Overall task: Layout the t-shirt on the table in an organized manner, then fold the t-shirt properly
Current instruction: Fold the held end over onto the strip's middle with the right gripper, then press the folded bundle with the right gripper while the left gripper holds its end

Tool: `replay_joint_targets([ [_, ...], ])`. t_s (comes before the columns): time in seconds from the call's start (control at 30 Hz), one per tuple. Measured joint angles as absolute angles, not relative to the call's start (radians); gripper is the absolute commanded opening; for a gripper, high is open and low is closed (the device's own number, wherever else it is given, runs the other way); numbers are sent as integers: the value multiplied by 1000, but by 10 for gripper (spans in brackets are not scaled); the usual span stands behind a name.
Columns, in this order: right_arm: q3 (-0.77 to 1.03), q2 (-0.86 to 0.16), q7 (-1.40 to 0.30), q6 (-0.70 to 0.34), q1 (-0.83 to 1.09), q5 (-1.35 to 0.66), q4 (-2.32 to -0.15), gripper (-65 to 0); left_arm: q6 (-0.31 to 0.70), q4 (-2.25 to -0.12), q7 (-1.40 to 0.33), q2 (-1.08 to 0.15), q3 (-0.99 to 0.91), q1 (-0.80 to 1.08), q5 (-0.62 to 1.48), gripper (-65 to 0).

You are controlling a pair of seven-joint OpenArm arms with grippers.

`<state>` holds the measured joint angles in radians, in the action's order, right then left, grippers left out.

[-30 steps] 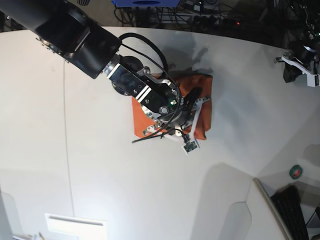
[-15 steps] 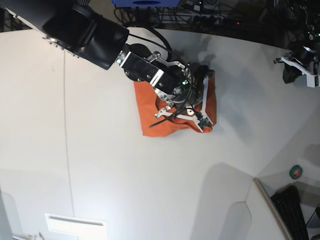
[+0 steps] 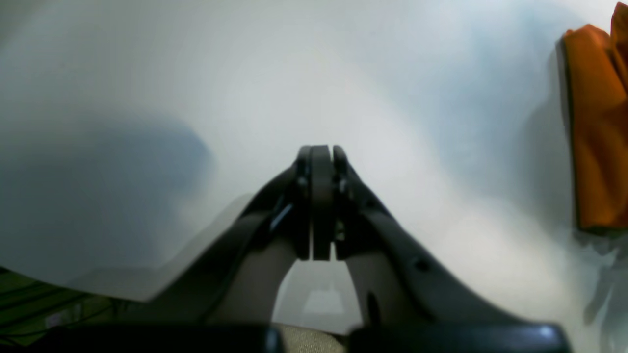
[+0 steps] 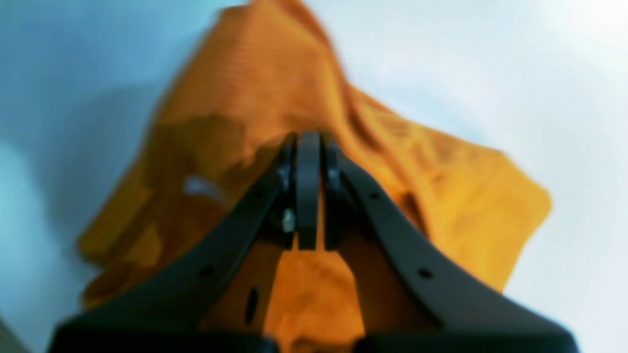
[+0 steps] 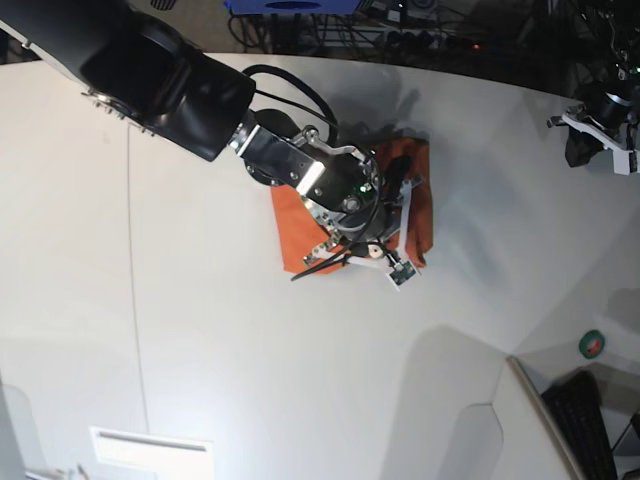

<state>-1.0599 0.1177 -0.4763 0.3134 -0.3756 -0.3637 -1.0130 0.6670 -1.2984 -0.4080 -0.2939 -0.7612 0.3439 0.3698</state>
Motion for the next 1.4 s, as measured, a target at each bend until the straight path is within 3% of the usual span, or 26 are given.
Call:
replay_joint_targets([
  [0.23, -1060, 121, -371, 314, -390, -366, -1005, -650, 693, -1357, -409, -257, -756, 349, 367, -650],
  [0.43, -983, 22, -655, 303, -403, -370, -1367, -650, 688, -1534, -485, -175, -763, 349, 371, -650],
  [0.57, -761, -18, -790, 324, -340, -346, -1435, -650, 683, -1647, -623, -79, -717, 299, 358, -650],
  [0.67, -728, -47, -797, 316, -299, -363, -1441, -650, 689, -1698, -616, -43, -588, 263, 374, -650],
  [0.9, -727, -65, -775, 314, -267, -361, -1439, -650, 685, -1510, -620, -20, -362, 183, 359, -650],
  [1.0, -730, -77, -723, 314, -254, -365, -1440, -650, 612, -1411, -606, -23, -369, 159, 352, -650],
  [1.13, -728, -68, -679, 312, -234, -362, -1414, -650, 586, -1336, -482, -68, -359, 168, 360, -650],
  [1.27, -728, -46, -631, 303, -237, -362, -1308, -650, 575, -1293, -481, -70, -365, 171, 355, -650],
  [1.4, -727, -40, -565, 218, -238, -361, -1224, -650, 575, -1293, -479, -67, -364, 169, 356, -650],
])
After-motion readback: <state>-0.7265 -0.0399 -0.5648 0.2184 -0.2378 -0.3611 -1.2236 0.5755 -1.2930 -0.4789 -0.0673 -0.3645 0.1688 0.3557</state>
